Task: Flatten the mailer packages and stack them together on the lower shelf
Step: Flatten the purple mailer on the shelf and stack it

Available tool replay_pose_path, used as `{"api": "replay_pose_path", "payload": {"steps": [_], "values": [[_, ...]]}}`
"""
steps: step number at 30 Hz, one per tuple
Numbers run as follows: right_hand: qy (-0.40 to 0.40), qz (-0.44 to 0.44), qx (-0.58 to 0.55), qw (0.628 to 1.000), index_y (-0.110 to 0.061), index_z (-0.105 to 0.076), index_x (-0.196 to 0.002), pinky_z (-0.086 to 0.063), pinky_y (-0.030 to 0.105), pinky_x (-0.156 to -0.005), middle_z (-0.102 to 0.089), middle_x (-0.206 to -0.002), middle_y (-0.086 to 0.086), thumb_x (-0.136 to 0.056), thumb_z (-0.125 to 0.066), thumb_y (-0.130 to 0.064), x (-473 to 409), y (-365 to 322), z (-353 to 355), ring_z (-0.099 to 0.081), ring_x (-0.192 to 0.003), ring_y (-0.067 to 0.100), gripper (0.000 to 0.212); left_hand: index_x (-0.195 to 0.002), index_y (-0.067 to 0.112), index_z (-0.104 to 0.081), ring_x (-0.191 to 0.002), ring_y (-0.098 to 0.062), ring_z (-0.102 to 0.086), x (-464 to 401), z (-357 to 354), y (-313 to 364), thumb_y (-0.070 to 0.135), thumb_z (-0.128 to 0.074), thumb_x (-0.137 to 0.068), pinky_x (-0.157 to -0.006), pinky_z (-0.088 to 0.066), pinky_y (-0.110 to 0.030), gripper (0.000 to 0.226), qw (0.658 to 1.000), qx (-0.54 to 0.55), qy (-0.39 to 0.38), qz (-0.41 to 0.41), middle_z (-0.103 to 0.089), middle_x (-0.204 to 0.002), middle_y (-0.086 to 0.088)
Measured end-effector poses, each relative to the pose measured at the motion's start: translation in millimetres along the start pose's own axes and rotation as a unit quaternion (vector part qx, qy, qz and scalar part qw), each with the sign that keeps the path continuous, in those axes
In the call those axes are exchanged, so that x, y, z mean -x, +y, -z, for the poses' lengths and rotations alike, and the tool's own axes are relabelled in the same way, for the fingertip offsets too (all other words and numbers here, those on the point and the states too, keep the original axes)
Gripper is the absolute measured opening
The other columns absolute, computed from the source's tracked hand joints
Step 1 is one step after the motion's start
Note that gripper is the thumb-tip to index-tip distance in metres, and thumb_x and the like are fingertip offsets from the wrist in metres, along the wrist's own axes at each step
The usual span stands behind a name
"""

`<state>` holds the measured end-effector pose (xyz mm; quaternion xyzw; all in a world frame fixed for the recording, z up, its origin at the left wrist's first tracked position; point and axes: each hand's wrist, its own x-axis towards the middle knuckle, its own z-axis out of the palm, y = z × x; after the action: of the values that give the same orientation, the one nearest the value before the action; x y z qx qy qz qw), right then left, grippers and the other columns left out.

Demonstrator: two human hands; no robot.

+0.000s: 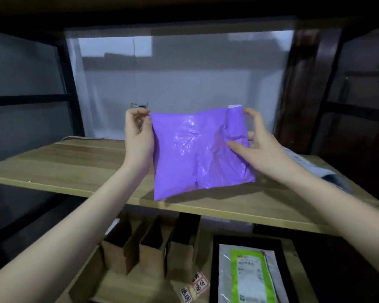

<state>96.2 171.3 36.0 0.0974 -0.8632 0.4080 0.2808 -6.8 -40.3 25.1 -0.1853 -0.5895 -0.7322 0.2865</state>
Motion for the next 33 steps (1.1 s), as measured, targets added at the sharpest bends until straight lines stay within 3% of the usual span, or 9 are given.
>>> {"api": "replay_pose_path", "payload": {"steps": [3, 6, 10, 13, 16, 20, 22, 26, 33], "values": [[0.040, -0.002, 0.024, 0.999, -0.029, -0.030, -0.131, -0.051, 0.042, -0.089, -0.068, -0.100, 0.003, -0.086, -0.061, -0.012, 17.2, -3.1, 17.8, -0.065, -0.092, 0.024, 0.058, -0.091, 0.022, -0.046, -0.068, -0.013, -0.044, 23.9, -19.8, 10.9, 0.024, -0.034, -0.098, -0.061, -0.037, -0.028, 0.014, 0.992, -0.057, -0.086, 0.077, -0.049, -0.079, 0.005], [0.059, 0.002, 0.049, 0.997, -0.022, -0.037, -0.127, -0.048, 0.034, -0.089, -0.063, -0.111, -0.002, -0.086, -0.060, -0.006, 30.2, -0.3, 30.6, -0.062, -0.101, 0.019, 0.050, -0.111, 0.024, -0.042, -0.077, -0.016, -0.053, 42.2, -32.4, 12.5, 0.051, -0.041, -0.093, -0.069, -0.049, -0.035, 0.032, 0.961, -0.129, -0.193, 0.148, -0.055, -0.092, 0.003], [0.045, -0.012, 0.097, 0.994, -0.020, -0.040, -0.123, -0.042, 0.030, -0.089, -0.058, -0.123, -0.004, -0.086, -0.058, -0.004, 43.4, 14.4, 42.1, -0.057, -0.107, 0.022, 0.044, -0.116, 0.031, -0.037, -0.088, -0.023, -0.063, 50.4, -40.0, 3.9, 0.042, -0.073, -0.076, -0.073, -0.056, -0.042, 0.055, 0.955, -0.159, -0.230, 0.101, -0.060, -0.104, -0.005], [0.030, -0.030, 0.134, 0.990, -0.018, -0.041, -0.123, -0.037, 0.021, -0.076, -0.059, -0.101, -0.003, -0.085, -0.055, -0.001, 48.8, 23.5, 49.6, -0.052, -0.084, 0.018, 0.044, -0.117, 0.030, -0.038, -0.084, -0.028, -0.061, 43.9, -46.8, -5.0, 0.037, -0.076, -0.070, -0.082, -0.053, -0.050, 0.061, 0.950, -0.175, -0.239, 0.096, -0.059, -0.093, -0.013], [0.000, -0.062, 0.186, 0.981, -0.016, -0.038, -0.127, -0.031, 0.016, -0.056, -0.040, -0.076, -0.018, -0.086, -0.053, -0.002, 54.3, 30.2, 50.9, -0.046, -0.064, 0.009, 0.046, -0.130, 0.023, -0.033, -0.100, -0.033, -0.060, 41.4, -58.2, -19.6, 0.034, -0.071, -0.080, -0.088, -0.051, -0.042, 0.064, 0.921, -0.241, -0.280, 0.121, -0.055, -0.098, -0.010], [-0.055, -0.128, 0.252, 0.958, -0.014, -0.033, -0.131, -0.040, 0.033, -0.081, -0.058, -0.109, 0.011, -0.089, -0.056, -0.021, 63.0, 37.4, 53.5, -0.055, -0.102, 0.028, 0.049, -0.138, 0.016, -0.033, -0.113, -0.027, -0.053, 43.8, -65.0, -32.1, 0.037, -0.064, -0.084, -0.093, -0.041, -0.032, 0.065, 0.876, -0.373, -0.290, 0.099, -0.048, -0.123, -0.010], [-0.049, -0.129, 0.303, 0.943, -0.014, -0.035, -0.131, -0.037, 0.034, -0.087, -0.050, -0.116, 0.012, -0.088, -0.058, -0.030, 65.0, 39.4, 56.2, -0.048, -0.110, 0.028, 0.051, -0.136, 0.016, -0.039, -0.119, -0.027, -0.049, 47.4, -64.7, -29.8, 0.034, -0.059, -0.087, -0.098, -0.037, -0.031, 0.056, 0.858, -0.421, -0.289, 0.053, -0.038, -0.134, -0.009], [-0.017, -0.050, 0.358, 0.932, -0.012, -0.046, -0.126, -0.035, 0.035, -0.099, -0.040, -0.120, 0.009, -0.088, -0.055, -0.031, 55.4, 37.5, 52.6, -0.036, -0.115, 0.026, 0.044, -0.128, 0.013, -0.053, -0.127, -0.028, -0.044, 54.0, -74.6, -17.6, 0.026, -0.038, -0.092, -0.106, -0.035, -0.040, 0.040, 0.846, -0.423, -0.319, -0.066, -0.049, -0.133, -0.010], [-0.137, -0.026, 0.309, 0.941, -0.010, -0.038, -0.139, -0.020, 0.038, -0.115, -0.033, -0.149, 0.007, -0.100, -0.032, -0.029, 31.7, 38.3, 16.0, -0.027, -0.139, 0.023, 0.045, -0.143, 0.010, -0.035, -0.138, -0.022, -0.033, 75.4, -97.1, -17.9, 0.025, -0.027, -0.101, -0.112, -0.024, -0.031, 0.045, 0.773, -0.439, -0.457, -0.031, -0.037, -0.150, -0.009]]}}
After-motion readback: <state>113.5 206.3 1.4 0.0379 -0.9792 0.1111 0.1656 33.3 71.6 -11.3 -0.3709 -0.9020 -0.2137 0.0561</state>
